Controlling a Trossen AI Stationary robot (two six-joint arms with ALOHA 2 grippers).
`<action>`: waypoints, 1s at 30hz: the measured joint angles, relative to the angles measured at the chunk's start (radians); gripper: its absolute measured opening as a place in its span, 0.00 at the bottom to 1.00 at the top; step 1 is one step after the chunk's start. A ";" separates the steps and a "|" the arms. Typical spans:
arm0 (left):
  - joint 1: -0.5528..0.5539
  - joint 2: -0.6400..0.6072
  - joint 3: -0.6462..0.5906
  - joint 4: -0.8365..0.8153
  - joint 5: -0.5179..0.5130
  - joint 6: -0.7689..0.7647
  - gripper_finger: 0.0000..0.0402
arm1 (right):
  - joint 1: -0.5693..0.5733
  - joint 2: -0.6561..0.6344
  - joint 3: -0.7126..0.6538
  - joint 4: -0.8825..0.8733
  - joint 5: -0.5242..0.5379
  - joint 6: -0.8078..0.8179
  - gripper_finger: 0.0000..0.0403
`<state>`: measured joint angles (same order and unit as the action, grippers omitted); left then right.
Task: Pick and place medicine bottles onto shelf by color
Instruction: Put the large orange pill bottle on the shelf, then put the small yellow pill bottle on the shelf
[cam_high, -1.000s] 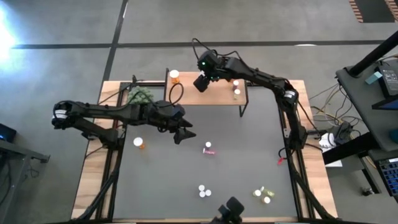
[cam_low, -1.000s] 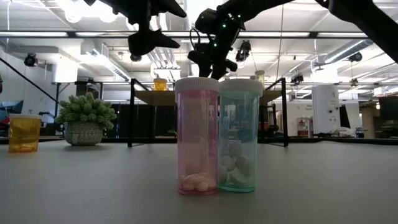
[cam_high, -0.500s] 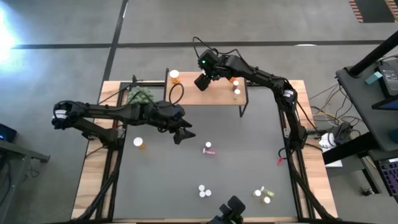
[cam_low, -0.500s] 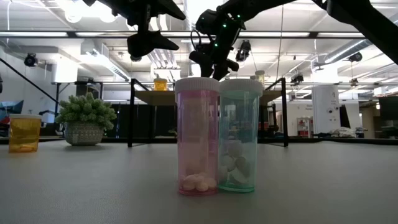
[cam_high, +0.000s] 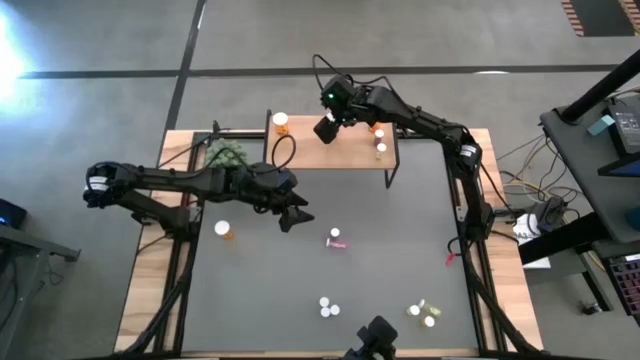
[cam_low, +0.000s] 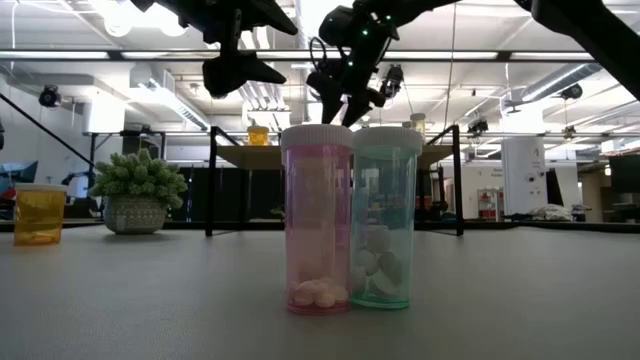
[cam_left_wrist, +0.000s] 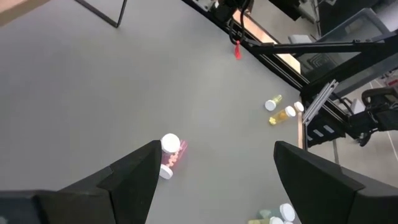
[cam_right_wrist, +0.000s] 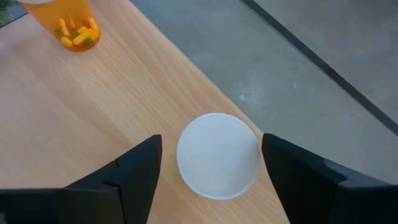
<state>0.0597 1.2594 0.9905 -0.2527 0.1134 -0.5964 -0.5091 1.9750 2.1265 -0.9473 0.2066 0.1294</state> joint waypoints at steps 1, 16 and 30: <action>0.000 0.000 0.000 0.000 0.001 0.000 0.73 | 0.000 0.001 0.000 0.000 0.000 -0.001 0.68; 0.004 0.000 -0.012 0.007 0.005 -0.032 0.73 | 0.019 -0.181 0.132 -0.303 -0.012 0.004 0.69; 0.026 0.021 -0.038 0.056 -0.036 -0.082 0.73 | 0.463 -0.556 -0.051 -0.622 -0.140 0.446 0.63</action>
<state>0.0853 1.2808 0.9527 -0.1966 0.0772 -0.6788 -0.0465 1.4188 2.0760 -1.5689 0.0661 0.5756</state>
